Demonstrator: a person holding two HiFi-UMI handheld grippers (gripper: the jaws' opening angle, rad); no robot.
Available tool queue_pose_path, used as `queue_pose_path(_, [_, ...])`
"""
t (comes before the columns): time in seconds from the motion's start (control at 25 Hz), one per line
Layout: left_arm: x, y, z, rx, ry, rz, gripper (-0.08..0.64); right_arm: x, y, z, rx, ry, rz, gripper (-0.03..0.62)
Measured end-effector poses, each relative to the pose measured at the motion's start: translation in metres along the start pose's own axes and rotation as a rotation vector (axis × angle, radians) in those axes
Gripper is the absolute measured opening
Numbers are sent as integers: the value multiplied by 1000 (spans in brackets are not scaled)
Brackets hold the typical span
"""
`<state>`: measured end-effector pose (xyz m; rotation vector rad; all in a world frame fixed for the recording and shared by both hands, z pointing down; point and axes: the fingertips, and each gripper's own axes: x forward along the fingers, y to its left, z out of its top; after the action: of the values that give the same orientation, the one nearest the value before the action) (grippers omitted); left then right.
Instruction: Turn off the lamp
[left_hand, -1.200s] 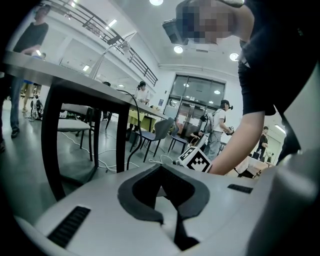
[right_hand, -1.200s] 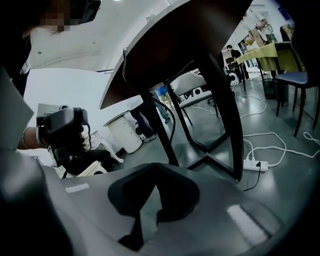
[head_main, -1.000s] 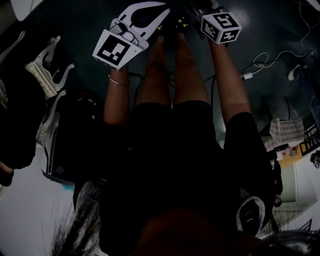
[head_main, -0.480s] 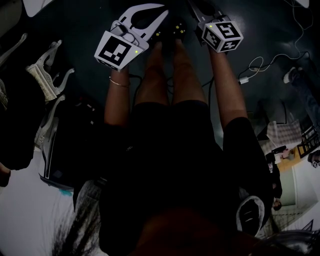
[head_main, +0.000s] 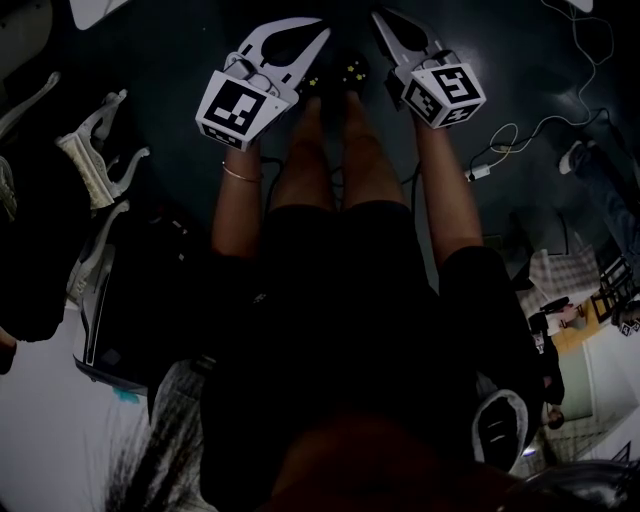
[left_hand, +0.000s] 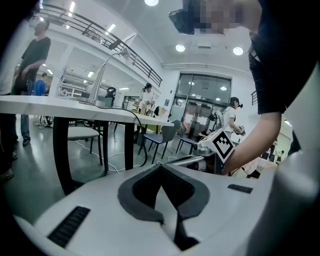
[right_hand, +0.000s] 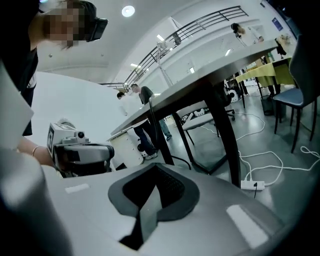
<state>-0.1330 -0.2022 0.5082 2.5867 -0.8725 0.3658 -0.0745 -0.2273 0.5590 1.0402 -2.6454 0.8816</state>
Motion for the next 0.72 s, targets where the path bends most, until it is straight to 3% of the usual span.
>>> queue_pose_path(0.72, [-12, -2, 52, -44, -21, 44, 6, -32, 33, 75, -38, -117, -7, 0])
